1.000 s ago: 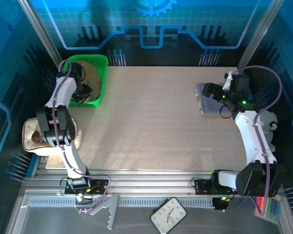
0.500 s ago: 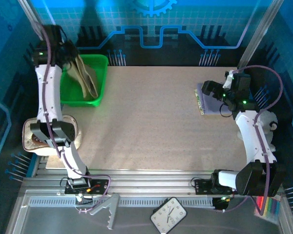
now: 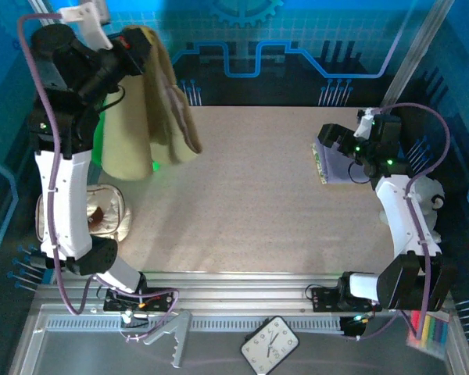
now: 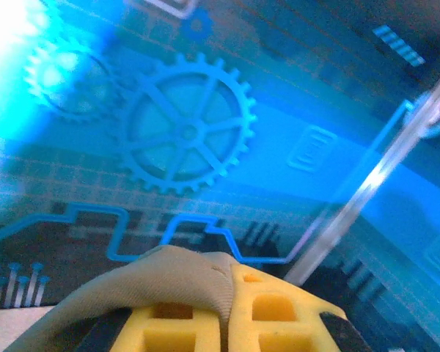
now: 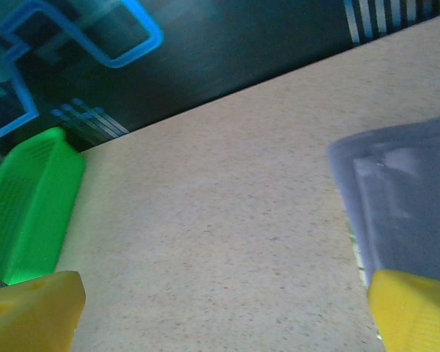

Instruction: Fold and stack the skirts

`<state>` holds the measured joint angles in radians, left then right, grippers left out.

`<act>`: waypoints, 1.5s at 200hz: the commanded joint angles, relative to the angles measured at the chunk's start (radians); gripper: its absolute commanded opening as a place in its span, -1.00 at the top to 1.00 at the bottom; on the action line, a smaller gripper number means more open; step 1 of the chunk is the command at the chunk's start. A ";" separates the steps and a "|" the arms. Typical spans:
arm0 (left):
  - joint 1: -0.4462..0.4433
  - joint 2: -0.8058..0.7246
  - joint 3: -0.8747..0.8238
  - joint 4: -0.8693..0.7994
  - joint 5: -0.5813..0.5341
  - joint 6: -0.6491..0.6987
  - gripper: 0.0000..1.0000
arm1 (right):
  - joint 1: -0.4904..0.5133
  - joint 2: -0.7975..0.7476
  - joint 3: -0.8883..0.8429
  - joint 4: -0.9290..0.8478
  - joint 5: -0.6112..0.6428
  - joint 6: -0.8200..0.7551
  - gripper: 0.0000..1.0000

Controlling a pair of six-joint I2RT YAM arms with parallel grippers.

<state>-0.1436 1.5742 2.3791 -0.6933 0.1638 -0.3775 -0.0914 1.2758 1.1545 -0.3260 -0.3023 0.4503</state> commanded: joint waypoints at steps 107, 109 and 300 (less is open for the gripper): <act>-0.247 0.076 -0.389 0.134 -0.282 -0.228 1.00 | 0.478 -0.131 -0.405 0.473 -0.245 -0.638 -1.00; -0.247 0.078 -0.390 0.134 -0.281 -0.229 1.00 | 0.486 -0.131 -0.416 0.490 -0.229 -0.650 -1.00; -0.244 0.047 -0.459 0.125 -0.295 -0.264 1.00 | 0.770 0.561 -0.245 1.199 0.489 -0.700 -0.66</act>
<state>-0.3843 1.6726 1.9274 -0.5999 -0.1017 -0.6491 0.6994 1.8145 0.8513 0.7952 0.1604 -0.2733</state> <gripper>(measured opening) 0.074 0.841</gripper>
